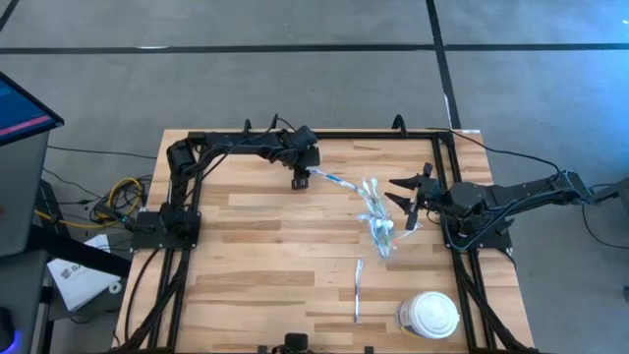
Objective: Pick & Place toothbrushing station
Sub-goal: Put the blue toothbrush into the transparent organizer
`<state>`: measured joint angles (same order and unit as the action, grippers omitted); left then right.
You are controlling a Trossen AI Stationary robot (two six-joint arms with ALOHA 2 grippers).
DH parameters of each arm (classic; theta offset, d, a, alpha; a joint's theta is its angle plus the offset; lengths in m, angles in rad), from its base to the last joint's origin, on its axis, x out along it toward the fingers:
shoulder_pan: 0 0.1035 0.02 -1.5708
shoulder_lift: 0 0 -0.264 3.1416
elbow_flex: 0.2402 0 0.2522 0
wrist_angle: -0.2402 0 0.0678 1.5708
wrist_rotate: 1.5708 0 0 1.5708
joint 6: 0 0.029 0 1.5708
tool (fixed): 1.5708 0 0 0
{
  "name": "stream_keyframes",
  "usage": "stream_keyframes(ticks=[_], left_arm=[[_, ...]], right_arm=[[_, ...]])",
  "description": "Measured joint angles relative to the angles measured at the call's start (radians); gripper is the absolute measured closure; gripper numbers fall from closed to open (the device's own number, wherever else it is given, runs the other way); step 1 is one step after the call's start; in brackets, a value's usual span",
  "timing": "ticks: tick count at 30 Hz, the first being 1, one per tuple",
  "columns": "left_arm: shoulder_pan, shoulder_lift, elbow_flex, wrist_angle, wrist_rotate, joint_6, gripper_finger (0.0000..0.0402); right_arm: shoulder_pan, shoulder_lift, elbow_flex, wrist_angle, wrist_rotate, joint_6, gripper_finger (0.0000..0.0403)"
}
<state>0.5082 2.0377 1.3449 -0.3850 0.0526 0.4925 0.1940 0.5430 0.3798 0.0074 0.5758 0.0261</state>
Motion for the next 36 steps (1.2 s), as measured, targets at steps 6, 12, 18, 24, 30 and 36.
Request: stream_keyframes(ticks=[6,12,18,24,30,36], left_arm=[[0.002,0.000,0.000,-0.003,0.003,-0.004,0.0250],[0.002,0.000,-0.004,-0.045,0.008,-0.007,0.0265],[0.002,-0.003,-0.067,0.011,0.014,0.002,0.0292],[0.002,-0.005,-0.079,0.047,0.017,0.004,0.0304],[0.002,-0.001,-0.081,0.093,0.005,0.032,0.0305],[0.001,0.001,-0.081,0.123,-0.023,0.034,0.0305]], right_arm=[[0.000,0.000,0.000,0.000,0.000,0.000,0.0232],[0.000,0.000,0.000,0.000,0.000,0.000,0.0234],[0.000,0.000,0.000,0.000,0.000,0.000,0.0233],[-0.001,0.000,0.000,0.000,0.000,0.000,0.0235],[0.000,0.000,0.000,0.000,0.000,0.000,0.0232],[0.000,0.000,0.000,0.000,0.000,0.000,0.0235]])
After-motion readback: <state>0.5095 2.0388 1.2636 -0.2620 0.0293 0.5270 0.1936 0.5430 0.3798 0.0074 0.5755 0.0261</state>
